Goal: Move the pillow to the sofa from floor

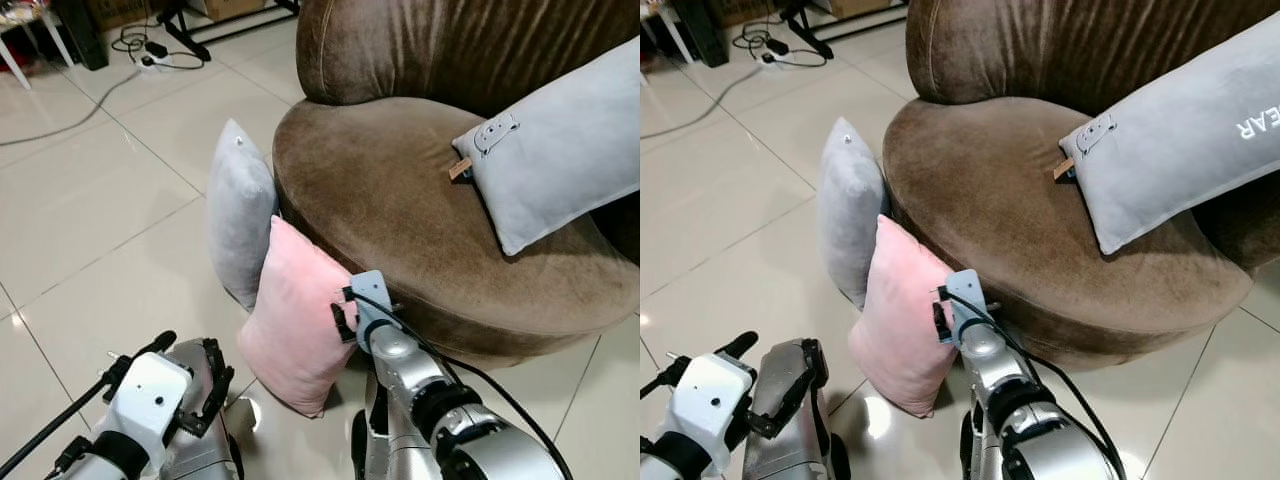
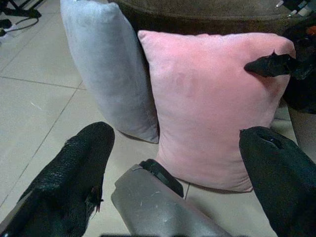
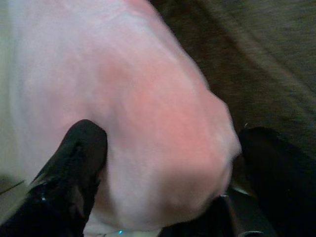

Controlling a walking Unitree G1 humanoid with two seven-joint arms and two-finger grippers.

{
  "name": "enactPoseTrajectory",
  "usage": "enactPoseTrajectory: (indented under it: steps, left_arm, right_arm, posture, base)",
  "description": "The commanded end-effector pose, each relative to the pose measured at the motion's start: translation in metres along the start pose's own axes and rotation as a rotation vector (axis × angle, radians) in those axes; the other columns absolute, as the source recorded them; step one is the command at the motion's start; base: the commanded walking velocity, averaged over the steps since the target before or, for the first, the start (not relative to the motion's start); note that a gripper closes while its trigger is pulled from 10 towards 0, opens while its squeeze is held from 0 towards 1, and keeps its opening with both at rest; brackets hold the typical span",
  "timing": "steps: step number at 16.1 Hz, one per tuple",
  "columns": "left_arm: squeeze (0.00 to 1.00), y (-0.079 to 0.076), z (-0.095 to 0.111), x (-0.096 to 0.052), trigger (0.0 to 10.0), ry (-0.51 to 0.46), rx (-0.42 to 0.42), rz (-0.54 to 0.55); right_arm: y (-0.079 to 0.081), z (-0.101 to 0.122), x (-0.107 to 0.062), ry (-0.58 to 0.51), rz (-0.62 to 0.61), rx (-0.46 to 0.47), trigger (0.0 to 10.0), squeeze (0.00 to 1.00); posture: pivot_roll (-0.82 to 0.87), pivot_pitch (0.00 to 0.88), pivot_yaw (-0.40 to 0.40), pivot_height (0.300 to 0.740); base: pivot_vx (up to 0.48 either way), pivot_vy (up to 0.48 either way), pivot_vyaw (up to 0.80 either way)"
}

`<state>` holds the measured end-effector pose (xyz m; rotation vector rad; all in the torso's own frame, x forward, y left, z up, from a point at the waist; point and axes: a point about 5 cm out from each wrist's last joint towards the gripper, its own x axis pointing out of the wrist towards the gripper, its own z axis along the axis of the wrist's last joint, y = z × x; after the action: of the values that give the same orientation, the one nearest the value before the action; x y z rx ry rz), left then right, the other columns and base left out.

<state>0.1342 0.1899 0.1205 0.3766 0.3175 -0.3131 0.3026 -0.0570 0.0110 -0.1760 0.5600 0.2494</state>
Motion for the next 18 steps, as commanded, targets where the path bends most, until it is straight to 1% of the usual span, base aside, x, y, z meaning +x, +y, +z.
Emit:
enactPoseTrajectory:
  steps: [1, 2, 4, 6, 7, 10, 12, 13, 18]
  left_arm:
    - [0.67, 0.000, 0.001, -0.002, 10.0, 0.004, 0.004, -0.007]
    - [0.66, 0.001, 0.000, -0.001, 10.0, 0.010, 0.002, -0.013]
    - [0.67, 0.000, -0.002, -0.001, 10.0, 0.022, -0.003, -0.045]
    - [0.67, -0.003, -0.009, -0.003, 10.0, 0.055, -0.014, -0.097]
    - [0.67, -0.003, -0.010, -0.004, 10.0, 0.060, -0.015, -0.106]
    - [0.67, -0.005, -0.010, -0.007, 10.0, 0.047, -0.080, -0.166]
    - [0.65, -0.012, -0.012, -0.011, 10.0, 0.061, -0.103, -0.261]
    - [0.65, -0.014, -0.014, -0.014, 10.0, 0.073, -0.104, -0.287]
    - [0.65, -0.013, -0.016, -0.015, 10.0, 0.076, -0.113, -0.303]
  right_arm:
    - [0.007, -0.005, 0.000, 0.035, 0.046, -0.019, 0.0, 0.00]
    - [0.013, -0.007, -0.001, 0.048, 0.088, -0.015, 0.0, 0.00]
    - [0.017, -0.010, -0.001, 0.059, 0.118, -0.010, 0.0, 0.00]
    - [0.017, -0.009, -0.001, 0.056, 0.115, 0.019, 0.0, 0.00]
    - [0.016, -0.009, -0.001, 0.054, 0.114, 0.022, 0.0, 0.00]
    - [0.016, -0.007, -0.001, 0.043, 0.127, 0.031, 0.0, 0.00]
    - [0.016, -0.006, 0.000, 0.041, 0.130, 0.031, 0.0, 0.00]
    - [0.016, -0.005, 0.000, 0.037, 0.131, 0.032, 0.0, 0.00]
    - [0.017, -0.003, 0.000, 0.029, 0.154, 0.029, 0.0, 0.00]
  posture:
    - [0.01, 0.166, -0.050, 0.450]
    - [0.01, 0.162, -0.051, 0.450]
    - [0.01, 0.159, -0.051, 0.450]
    - [0.01, 0.153, -0.051, 0.450]
    - [0.01, 0.153, -0.051, 0.450]
    - [0.00, 0.136, -0.054, 0.450]
    - [-0.01, 0.126, -0.054, 0.450]
    - [-0.01, 0.123, -0.054, 0.450]
    - [-0.01, 0.091, -0.053, 0.450]
  base:
    - [0.000, 0.000, 0.00]
    - [0.000, 0.000, 0.00]
    - [0.000, 0.000, 0.00]
    - [0.000, 0.000, 0.00]
    - [0.000, 0.000, 0.00]
    - [0.000, 0.000, 0.00]
    - [0.000, 0.000, 0.00]
    - [0.000, 0.000, 0.00]
    - [0.000, 0.000, 0.00]
